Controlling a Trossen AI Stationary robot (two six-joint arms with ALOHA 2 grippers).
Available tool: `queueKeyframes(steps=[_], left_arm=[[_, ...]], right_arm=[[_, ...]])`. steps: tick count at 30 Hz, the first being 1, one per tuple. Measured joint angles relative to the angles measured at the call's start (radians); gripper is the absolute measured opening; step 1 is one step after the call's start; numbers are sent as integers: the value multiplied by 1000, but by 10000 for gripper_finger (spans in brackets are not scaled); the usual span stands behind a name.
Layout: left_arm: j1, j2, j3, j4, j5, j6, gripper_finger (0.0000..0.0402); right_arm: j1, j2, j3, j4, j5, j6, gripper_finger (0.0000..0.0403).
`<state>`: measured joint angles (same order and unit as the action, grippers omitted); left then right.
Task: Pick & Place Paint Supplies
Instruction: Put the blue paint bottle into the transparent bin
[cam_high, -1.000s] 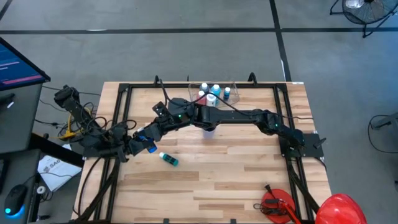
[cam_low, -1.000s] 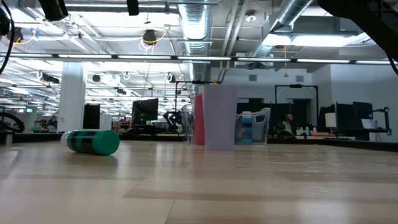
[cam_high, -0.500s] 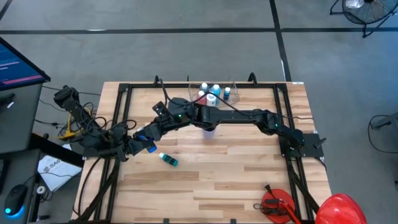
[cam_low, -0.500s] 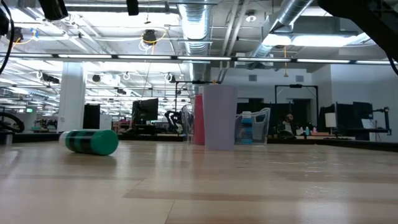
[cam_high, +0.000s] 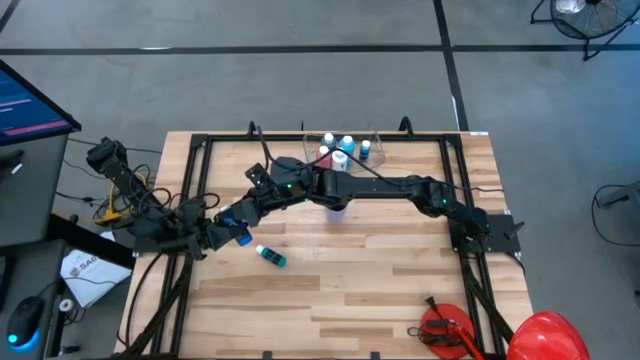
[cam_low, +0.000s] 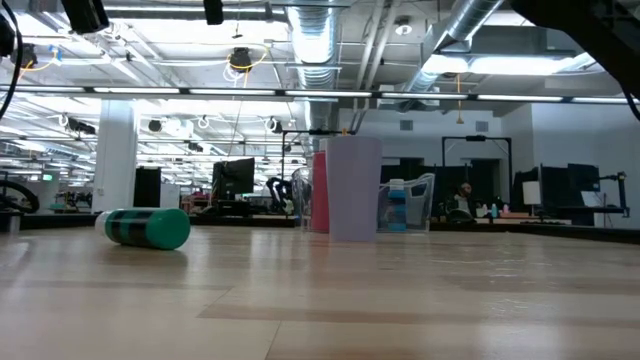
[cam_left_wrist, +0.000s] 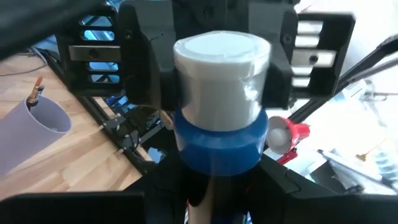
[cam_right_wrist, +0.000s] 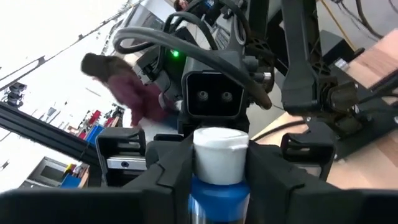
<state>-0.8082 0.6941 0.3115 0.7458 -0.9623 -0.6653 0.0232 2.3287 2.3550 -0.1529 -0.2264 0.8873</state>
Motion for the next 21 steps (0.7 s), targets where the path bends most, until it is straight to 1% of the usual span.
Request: queueKeyframes(steps=[2, 3, 7, 11, 13, 15, 21], left_arm=[[-1, 2, -2, -8, 1, 2, 111], [-1, 2, -2, -9, 1, 2, 111], [0, 2, -2, -7, 21, 3, 111], [-14, 1, -2, -6, 87, 13, 125], [-31, 1, -2, -6, 115, 14, 140], [-51, 1, -2, -5, 118, 14, 159], [-95, 0, -2, -7, 133, 1, 237]], right_arm=[[1, 0, 0, -12, -2, 4, 105], [2, -1, 0, -12, -2, 3, 98], [2, -2, 0, -16, -8, 1, 98], [5, -3, 1, -22, -12, -5, 98], [7, -3, 2, -18, -15, -8, 98], [8, -6, 2, -19, -23, -9, 98], [11, -16, 2, -29, -20, -25, 98]])
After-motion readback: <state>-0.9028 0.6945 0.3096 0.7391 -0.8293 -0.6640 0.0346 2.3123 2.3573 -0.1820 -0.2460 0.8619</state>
